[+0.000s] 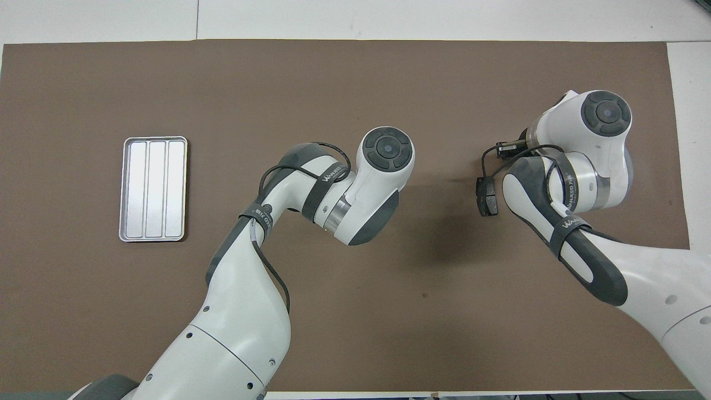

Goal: Pick bearing gear from pile to tray

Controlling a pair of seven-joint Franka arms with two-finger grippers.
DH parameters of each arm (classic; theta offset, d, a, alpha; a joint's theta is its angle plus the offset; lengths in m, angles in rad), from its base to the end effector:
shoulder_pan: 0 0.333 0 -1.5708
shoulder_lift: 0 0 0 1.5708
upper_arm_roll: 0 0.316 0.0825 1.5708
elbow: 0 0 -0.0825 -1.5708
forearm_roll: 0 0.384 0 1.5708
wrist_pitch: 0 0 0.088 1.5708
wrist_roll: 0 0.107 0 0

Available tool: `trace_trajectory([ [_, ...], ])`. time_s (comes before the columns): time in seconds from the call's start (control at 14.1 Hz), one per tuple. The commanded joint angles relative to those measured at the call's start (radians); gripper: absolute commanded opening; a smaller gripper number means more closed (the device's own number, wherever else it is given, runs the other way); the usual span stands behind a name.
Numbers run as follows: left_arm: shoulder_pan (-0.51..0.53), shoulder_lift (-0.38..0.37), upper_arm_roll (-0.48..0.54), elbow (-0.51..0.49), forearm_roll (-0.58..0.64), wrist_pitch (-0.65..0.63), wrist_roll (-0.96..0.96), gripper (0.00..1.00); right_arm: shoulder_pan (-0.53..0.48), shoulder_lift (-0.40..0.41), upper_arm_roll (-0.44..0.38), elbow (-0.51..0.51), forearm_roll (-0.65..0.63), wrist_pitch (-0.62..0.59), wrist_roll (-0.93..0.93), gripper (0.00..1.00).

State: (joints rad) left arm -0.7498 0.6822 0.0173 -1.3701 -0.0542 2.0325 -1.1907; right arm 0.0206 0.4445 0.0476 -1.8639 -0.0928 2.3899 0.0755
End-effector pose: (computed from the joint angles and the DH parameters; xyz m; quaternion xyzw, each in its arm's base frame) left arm 0.5373 -0.4909 0.3129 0.9712 0.2372 -0.0209 0.0026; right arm 0.6452 0.0412 0.2865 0.9985 0.0262 0.0427 0.0199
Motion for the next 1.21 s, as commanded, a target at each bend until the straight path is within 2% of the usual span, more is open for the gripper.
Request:
trace_trajectory([
  [0.0,0.047,-0.123,0.007,-0.056,0.017,-0.06,-0.014,0.0,-0.013,0.002,0.002,-0.008,0.013,0.026,-0.033,0.0],
  [0.14,0.076,-0.171,0.009,-0.089,0.017,-0.096,0.011,0.0,-0.014,0.0,0.002,0.014,0.013,0.023,-0.033,0.0],
  [0.28,0.131,-0.234,0.007,-0.15,0.017,-0.121,0.113,0.0,-0.008,-0.003,0.001,0.073,0.013,-0.024,-0.026,0.0],
  [0.5,0.24,-0.41,0.007,-0.349,0.016,-0.114,0.305,0.0,0.025,-0.006,0.014,0.225,0.015,-0.182,0.057,0.0],
  [0.64,0.318,-0.482,0.007,-0.433,0.016,-0.118,0.455,0.0,0.068,-0.009,0.017,0.306,0.013,-0.269,0.162,0.0],
  [0.78,0.387,-0.512,0.007,-0.487,0.016,-0.115,0.589,0.0,0.123,-0.01,0.017,0.341,0.015,-0.307,0.267,0.0],
  [1.13,0.527,-0.521,0.007,-0.537,0.016,-0.039,0.848,0.0,0.353,-0.039,0.017,0.305,0.013,-0.339,0.651,0.0],
])
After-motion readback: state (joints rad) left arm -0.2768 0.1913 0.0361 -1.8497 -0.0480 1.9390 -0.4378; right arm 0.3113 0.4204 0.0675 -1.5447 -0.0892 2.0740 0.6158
